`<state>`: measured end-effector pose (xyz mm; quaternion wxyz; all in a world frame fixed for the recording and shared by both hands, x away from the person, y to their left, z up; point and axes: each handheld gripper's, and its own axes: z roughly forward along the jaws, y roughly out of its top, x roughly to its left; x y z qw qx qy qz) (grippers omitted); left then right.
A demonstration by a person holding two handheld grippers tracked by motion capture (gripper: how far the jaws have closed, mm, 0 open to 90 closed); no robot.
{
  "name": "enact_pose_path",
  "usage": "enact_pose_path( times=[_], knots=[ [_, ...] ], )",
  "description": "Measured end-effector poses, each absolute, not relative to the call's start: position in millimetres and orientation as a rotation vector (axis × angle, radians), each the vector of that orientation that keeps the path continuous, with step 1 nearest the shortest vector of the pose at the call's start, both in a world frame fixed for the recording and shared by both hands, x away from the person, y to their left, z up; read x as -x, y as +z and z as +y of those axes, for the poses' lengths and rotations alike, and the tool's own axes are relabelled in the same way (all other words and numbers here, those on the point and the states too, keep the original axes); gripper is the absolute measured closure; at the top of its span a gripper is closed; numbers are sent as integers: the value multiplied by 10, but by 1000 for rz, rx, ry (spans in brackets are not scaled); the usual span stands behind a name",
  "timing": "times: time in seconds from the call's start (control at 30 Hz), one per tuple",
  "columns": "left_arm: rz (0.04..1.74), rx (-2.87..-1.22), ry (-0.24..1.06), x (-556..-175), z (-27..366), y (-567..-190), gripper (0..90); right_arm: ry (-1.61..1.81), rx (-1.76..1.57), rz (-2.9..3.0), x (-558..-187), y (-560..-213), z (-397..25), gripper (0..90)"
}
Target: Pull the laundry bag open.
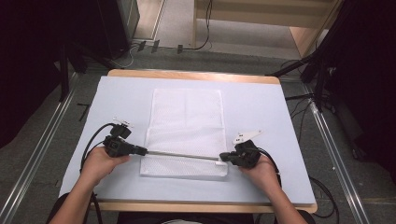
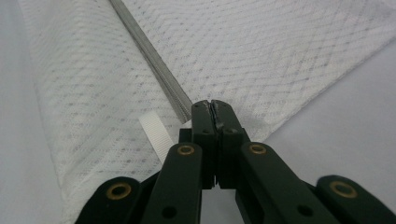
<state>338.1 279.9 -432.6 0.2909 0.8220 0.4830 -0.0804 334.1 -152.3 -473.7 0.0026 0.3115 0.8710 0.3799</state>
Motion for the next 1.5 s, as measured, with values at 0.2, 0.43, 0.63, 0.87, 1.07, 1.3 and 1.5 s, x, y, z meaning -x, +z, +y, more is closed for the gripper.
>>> enact_pose_path(
  times=[0.2, 0.43, 0.63, 0.87, 1.07, 1.3, 1.5],
  knots=[
    [1323, -2206, -156, -3313, 2860, -4326, 878, 1192, -963, 2750, -3358, -4736, -1526, 900],
    [1290, -2184, -164, -3288, 2872, -4354, 871, 1190, -966, 2778, -3398, -4728, -1526, 900],
    [1270, -2198, -146, -3296, 2918, -4405, 718, 1187, -947, 2808, -3418, -4677, -1520, 805],
    [1253, -2147, -102, -3303, 2970, -4379, 612, 1265, -1007, 2672, -3470, -4563, -1663, 735],
    [1253, -2098, -12, -3306, 3050, -4340, 532, 1269, -1047, 2624, -3517, -4550, -1753, 676],
    [1257, -2078, 85, -3358, 3149, -4340, 428, 1244, -1137, 2545, -3568, -4594, -1825, 454],
    [1274, -2052, 138, -3409, 3210, -4342, 386, 1232, -1183, 2520, -3585, -4629, -1863, 406]
  ],
)
